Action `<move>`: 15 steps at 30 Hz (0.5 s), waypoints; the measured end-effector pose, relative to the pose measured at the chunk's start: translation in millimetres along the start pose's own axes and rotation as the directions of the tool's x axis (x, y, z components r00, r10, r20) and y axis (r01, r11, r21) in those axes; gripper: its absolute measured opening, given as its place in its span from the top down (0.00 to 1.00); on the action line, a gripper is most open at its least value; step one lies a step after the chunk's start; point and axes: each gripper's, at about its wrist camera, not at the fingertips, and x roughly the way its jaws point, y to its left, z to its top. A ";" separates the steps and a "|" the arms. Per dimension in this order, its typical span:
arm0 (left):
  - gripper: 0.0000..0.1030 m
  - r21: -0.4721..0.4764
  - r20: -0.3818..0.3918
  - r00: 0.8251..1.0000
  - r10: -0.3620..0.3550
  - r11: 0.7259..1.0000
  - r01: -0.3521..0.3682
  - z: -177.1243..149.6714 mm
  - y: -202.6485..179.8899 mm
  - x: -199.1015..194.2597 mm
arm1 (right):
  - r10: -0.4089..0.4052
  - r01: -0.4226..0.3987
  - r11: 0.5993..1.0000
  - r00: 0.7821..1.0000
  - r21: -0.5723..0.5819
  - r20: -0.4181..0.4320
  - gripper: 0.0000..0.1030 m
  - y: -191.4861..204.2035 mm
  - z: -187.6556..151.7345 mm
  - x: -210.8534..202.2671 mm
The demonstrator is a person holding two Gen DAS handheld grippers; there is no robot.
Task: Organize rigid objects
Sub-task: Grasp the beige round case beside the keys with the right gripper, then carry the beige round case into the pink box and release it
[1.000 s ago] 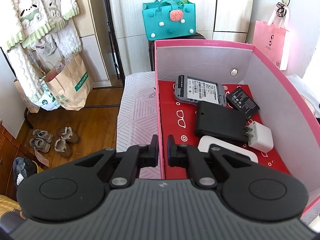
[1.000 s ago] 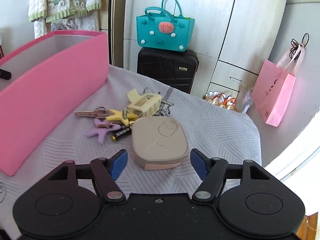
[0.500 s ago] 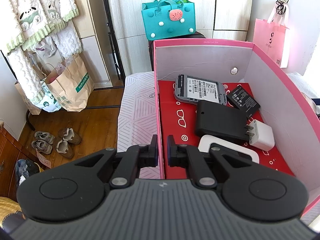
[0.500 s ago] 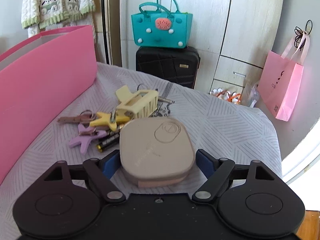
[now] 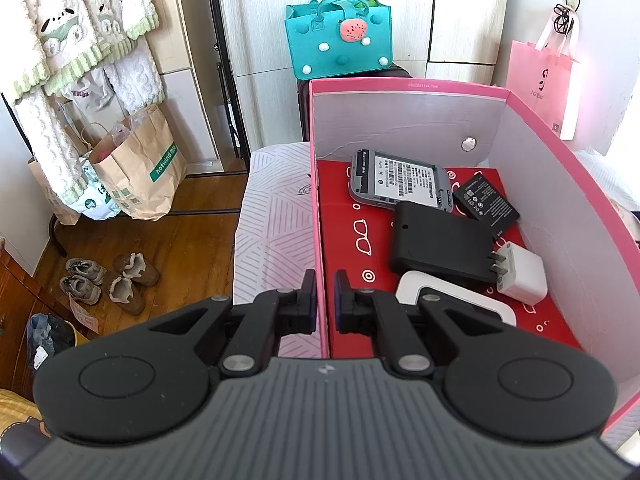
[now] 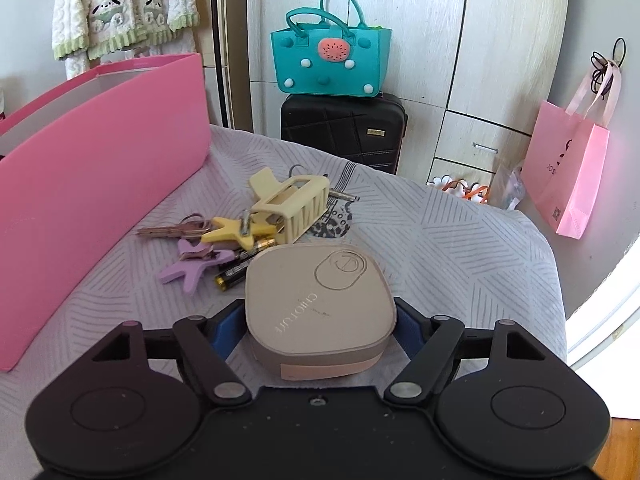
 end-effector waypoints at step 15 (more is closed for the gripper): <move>0.94 0.003 -0.002 1.000 -0.004 1.000 0.004 0.9 -1.6 0.8 | 0.196 -0.192 0.980 0.973 -0.043 0.119 0.24 27.6 24.1 -72.3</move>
